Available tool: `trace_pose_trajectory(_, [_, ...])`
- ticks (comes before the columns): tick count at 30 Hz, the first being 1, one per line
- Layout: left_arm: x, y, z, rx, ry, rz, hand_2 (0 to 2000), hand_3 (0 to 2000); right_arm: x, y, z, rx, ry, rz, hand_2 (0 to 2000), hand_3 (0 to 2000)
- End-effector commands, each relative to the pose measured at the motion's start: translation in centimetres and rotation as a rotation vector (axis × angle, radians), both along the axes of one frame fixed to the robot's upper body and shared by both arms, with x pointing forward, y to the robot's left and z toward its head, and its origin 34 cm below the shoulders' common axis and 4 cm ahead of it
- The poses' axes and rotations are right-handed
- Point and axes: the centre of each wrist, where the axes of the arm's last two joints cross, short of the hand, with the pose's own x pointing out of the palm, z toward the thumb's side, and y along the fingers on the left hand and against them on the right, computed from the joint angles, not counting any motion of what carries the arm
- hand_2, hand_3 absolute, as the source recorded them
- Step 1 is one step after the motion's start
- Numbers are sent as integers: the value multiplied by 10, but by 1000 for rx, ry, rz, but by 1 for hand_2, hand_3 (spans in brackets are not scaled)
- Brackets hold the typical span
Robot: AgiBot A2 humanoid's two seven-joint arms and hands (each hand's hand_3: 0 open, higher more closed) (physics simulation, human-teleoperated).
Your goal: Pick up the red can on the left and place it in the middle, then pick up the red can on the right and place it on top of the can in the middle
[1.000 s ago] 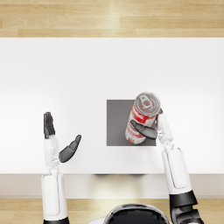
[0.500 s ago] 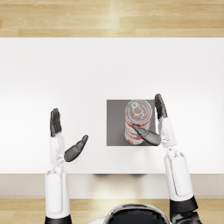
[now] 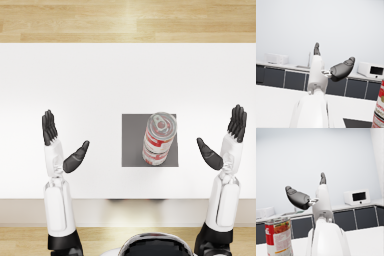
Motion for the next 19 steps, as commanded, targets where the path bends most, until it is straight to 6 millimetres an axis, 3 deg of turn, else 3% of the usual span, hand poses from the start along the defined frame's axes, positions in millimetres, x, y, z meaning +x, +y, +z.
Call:
trace_pose_trajectory(1, [4, 11, -7, -20, 31, 37, 0, 0, 5, -22, -13, 46, 42, -76, 0, 0])
trace_pose_trajectory(3, [2, 7, -7, -16, 29, 24, 0, 0, 5, -23, -23, 55, 63, -83, 0, 0])
trace_pose_trajectory(4, [3, 8, -10, -19, 38, 29, 0, 0, 3, -16, -16, 37, 31, -61, 0, 0])
trace_pose_trajectory(19, [3, 11, -15, -29, 58, 41, 0, 0, 4, -23, -28, 57, 62, -85, 0, 0])
